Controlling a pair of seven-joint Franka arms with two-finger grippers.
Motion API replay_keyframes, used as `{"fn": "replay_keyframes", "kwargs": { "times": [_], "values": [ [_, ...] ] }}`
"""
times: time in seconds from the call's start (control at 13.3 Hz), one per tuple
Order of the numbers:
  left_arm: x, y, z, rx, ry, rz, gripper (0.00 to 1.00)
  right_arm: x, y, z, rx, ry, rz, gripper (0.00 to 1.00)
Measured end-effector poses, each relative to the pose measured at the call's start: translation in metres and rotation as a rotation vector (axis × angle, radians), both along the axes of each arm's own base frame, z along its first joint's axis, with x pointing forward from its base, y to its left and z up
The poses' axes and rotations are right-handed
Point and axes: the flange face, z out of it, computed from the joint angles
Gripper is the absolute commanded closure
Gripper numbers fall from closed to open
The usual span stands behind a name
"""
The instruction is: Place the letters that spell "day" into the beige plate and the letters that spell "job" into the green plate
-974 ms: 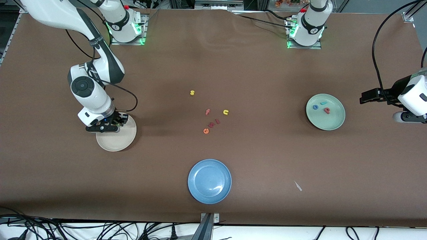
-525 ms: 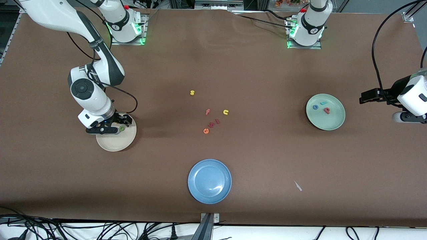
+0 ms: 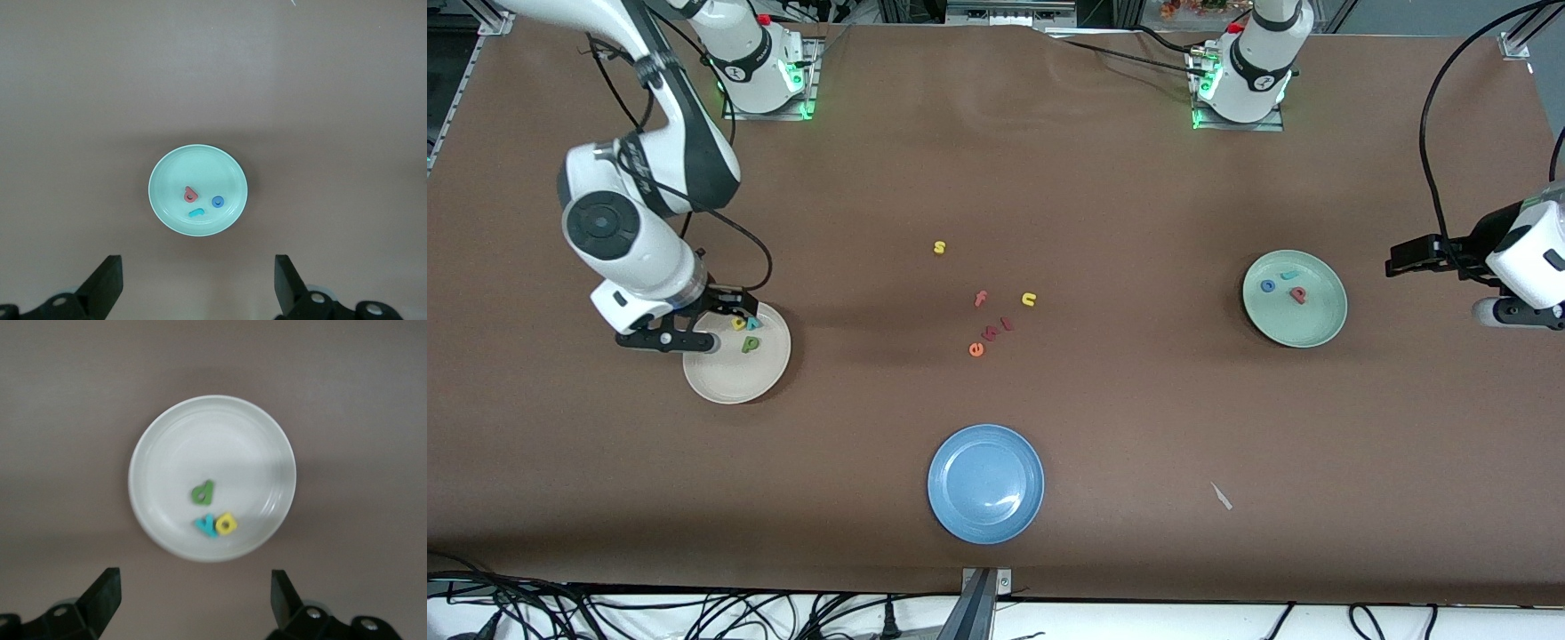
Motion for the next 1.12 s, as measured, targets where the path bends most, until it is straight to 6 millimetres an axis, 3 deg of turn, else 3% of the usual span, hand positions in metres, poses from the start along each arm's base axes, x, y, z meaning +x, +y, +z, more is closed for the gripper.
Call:
{"fn": "replay_keyframes", "kwargs": {
  "times": [0.22,0.37,0.52,0.82,0.97,1.12],
  "values": [
    [0.001,-0.001,-0.002,-0.001,0.001,-0.003,0.0,0.002,0.002,0.079,0.063,0.065,-0.02,0.01],
    [0.001,-0.001,-0.002,-0.001,0.0,-0.004,0.0,0.0,0.0,0.114,0.09,0.078,0.0,0.01],
    [0.002,0.0,-0.004,0.0,-0.003,-0.002,0.0,-0.002,-0.022,0.129,0.113,0.085,0.013,0.01],
    [0.007,0.007,-0.008,-0.002,-0.018,-0.009,0.0,0.0,-0.103,0.153,0.143,0.085,0.055,0.01],
    [0.007,0.008,-0.007,-0.002,-0.021,-0.011,0.0,0.0,-0.117,0.161,0.14,0.076,0.056,0.01],
    [0.007,0.007,-0.007,-0.003,-0.022,-0.015,0.0,0.001,-0.114,0.17,0.133,0.065,0.064,0.01]
  ]
}}
